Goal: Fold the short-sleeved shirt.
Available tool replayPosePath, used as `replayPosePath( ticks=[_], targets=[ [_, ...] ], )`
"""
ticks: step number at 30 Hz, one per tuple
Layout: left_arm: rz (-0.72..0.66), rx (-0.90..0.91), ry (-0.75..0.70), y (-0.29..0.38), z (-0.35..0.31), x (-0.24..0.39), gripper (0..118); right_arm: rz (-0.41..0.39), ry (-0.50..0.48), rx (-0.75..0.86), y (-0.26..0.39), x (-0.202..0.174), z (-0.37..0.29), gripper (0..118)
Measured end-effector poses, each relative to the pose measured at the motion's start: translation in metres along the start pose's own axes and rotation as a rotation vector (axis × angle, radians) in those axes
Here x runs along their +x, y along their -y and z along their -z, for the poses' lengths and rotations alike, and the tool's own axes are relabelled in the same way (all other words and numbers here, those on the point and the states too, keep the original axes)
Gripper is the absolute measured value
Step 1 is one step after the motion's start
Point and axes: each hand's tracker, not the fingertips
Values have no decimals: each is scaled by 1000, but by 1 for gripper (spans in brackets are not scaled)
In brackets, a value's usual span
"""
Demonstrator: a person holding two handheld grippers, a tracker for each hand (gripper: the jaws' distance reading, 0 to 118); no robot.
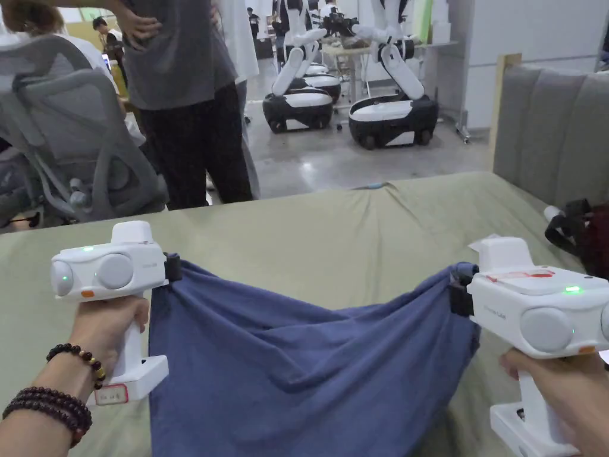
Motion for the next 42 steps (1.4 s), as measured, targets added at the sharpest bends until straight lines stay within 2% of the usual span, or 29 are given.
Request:
replayPosePath(
  ticks=[7,10,12,15,19,24,29,37,42],
  targets=[
    [14,221,-50,-105,-76,-2,4,-156,70,219,-147,-11,-10,13],
    [69,278,-121,-134,-90,-7,4,-200,140,231,-191,-6,2,13],
    [43,288,-148,-148,-95,-15,4,-225,186,226,-211,-1,8,13],
    [-8,288,-141,-159,-93,-28,4,-236,233,197,-230,9,25,13],
    [1,325,-156,-167,-83,-27,4,-208,155,195,-246,15,39,13],
    [-5,346,-178,-186,-68,-26,4,-183,181,247,-266,5,49,13],
    [-5,358,-167,-174,-63,-28,4,-159,164,274,-253,1,50,13],
    [29,212,-130,-80,-31,-35,4,-151,87,134,-166,-6,85,13],
    [8,231,-69,-29,-73,-41,4,-153,79,144,-118,-3,42,13]
  ],
)
